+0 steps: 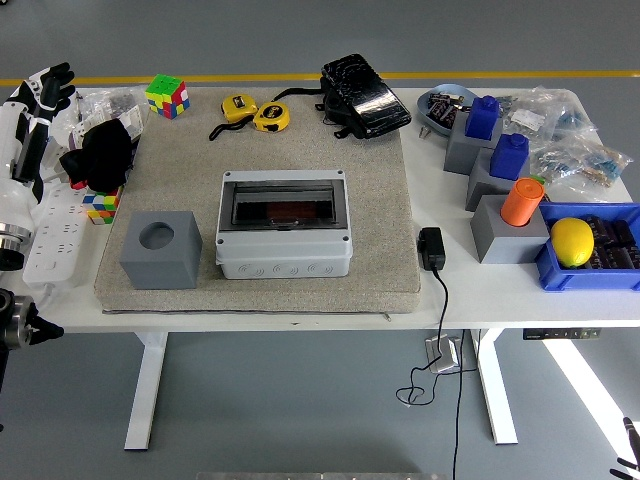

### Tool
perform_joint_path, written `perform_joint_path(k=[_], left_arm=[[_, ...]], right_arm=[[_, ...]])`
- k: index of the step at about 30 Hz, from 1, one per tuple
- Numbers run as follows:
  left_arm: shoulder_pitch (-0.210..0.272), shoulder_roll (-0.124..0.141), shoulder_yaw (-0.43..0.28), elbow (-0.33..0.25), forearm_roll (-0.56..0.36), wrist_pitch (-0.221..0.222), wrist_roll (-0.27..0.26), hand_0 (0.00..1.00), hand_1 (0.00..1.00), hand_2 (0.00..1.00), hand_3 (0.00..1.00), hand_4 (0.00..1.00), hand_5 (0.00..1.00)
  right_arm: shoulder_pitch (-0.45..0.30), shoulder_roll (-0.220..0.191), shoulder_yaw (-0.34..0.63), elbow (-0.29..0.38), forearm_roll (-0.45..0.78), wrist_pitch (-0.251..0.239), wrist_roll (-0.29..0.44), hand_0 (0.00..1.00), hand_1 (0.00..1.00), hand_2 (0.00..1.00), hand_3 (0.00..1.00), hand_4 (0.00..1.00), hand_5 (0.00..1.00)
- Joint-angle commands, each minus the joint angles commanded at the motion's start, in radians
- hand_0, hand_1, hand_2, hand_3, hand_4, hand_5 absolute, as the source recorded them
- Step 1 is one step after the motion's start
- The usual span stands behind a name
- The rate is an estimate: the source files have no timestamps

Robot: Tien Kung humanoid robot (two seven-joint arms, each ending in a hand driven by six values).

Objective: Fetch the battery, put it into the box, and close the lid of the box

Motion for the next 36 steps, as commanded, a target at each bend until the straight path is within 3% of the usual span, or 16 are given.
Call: perform_joint_path(k=[36], left_arm=[[-0.003, 0.002, -0.004, -0.003, 0.002, 0.001, 0.002, 0.857, 0.847, 0.823, 0.812, 0.998, 0.998]], right_arm=[[0.003, 0.001, 0.003, 0.0, 0.005, 0.0, 0.003, 0.806, 0.749, 0.728, 0.785, 0.998, 0.998]])
